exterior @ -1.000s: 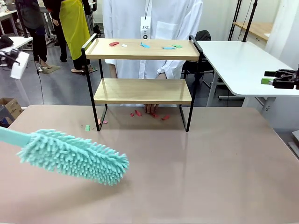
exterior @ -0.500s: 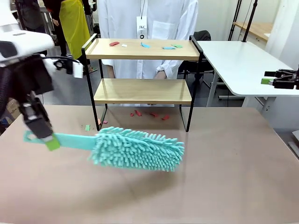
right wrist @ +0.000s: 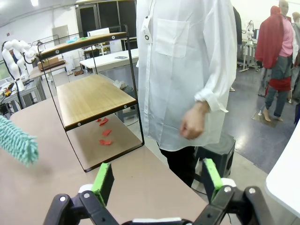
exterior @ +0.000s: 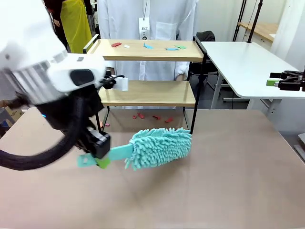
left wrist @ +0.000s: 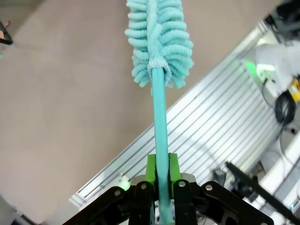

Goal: Clean the shelf.
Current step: Clean the specific section of the Shelf indicated by the human with the Duster.

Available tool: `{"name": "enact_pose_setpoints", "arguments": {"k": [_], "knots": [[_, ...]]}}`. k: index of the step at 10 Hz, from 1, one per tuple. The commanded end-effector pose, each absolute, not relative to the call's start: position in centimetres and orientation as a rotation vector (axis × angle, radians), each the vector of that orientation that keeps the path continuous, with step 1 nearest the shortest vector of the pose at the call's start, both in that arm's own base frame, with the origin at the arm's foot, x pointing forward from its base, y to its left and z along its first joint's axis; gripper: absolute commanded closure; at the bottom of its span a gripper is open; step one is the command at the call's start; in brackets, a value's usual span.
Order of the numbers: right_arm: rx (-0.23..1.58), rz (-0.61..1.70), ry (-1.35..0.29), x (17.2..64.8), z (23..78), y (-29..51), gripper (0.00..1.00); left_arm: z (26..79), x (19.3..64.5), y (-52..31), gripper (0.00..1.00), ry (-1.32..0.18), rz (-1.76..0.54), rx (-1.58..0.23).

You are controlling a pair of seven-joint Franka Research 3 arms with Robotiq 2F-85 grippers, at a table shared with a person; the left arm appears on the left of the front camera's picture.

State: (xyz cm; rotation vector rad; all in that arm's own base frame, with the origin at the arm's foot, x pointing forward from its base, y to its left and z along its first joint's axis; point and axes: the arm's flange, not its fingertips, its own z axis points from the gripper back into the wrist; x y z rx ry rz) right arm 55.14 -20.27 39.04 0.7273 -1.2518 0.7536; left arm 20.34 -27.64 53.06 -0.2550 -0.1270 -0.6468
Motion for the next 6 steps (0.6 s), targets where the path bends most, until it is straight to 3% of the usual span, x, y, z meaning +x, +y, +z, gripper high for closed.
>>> {"name": "enact_pose_setpoints", "arguments": {"k": [1, 3, 6], "knots": [[0.724, 0.759, -1.254, 55.2, 39.3, -20.1, 0.00, 51.5, 20.8, -30.1, 0.87, -0.180, -0.551, -0.190], [0.724, 0.759, -1.254, 55.2, 39.3, -20.1, 0.00, 51.1, 22.1, -31.1, 0.87, -0.138, -0.550, -0.236], [0.724, 0.759, -1.254, 55.2, 39.3, -20.1, 0.00, 51.3, 20.2, -30.5, 0.87, -0.168, -0.573, -0.222]]}}
